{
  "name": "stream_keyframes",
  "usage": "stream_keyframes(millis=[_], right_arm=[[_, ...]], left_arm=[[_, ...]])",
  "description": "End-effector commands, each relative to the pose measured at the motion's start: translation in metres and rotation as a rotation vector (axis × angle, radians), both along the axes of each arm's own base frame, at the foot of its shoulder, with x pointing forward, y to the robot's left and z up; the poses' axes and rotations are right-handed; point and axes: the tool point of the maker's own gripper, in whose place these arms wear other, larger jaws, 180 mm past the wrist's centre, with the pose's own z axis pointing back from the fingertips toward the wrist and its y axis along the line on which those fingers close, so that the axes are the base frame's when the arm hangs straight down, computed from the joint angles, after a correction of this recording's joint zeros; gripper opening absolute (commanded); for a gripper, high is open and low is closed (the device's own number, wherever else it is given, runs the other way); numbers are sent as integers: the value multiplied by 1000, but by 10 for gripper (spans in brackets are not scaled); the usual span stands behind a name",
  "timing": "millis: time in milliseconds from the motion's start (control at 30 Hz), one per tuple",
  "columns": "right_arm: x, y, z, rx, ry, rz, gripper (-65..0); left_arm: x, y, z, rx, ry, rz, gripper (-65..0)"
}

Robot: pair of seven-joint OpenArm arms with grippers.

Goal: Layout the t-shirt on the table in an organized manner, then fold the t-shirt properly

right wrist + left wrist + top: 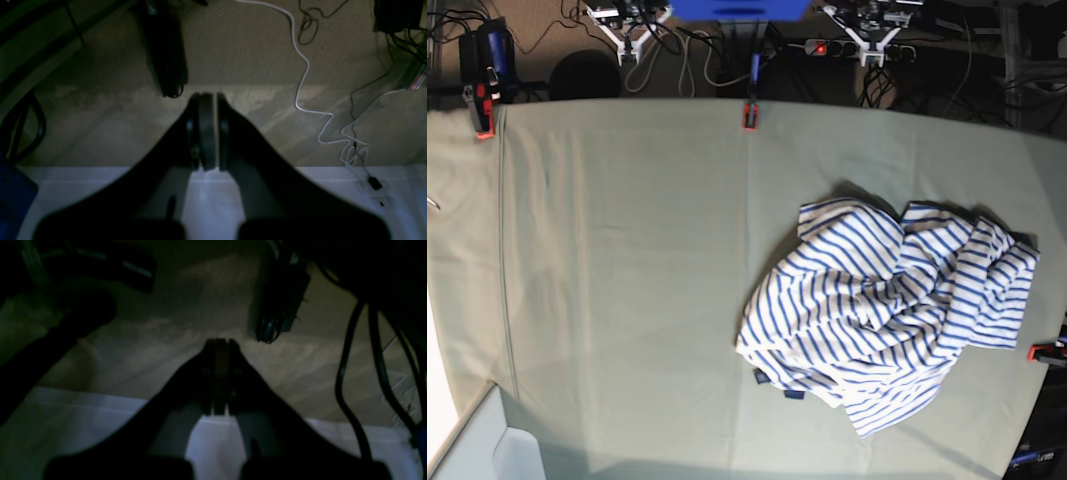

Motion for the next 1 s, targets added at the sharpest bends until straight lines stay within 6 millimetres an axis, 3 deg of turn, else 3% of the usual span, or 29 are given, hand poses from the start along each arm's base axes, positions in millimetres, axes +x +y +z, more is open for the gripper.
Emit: stream_keyframes(millis=[0,367,467,533,700,833,967], right_arm=[[-3,1,0,11,4,3,-650],[-3,1,0,11,3,3,-650],[-4,1,0,11,4,3,-650],[-3,1,0,11,3,3,-650],[-14,1,1,11,18,3,-650],[-21,1,1,11,27,3,-650],[-26,-6,8,-1,-8,10,-650]], left_arm=[[-1,3,0,8,-2,5,-650],[0,3,0,8,-5,8,-650],[14,-1,2,-2,-45,5,-650],[9,-4,3,-10,-52,1,-650],[14,-10,7,-26,-87,-4,-650],[0,-10,7,-26,-71,-4,-650],[-10,6,10,-5,-66,-10,-650]])
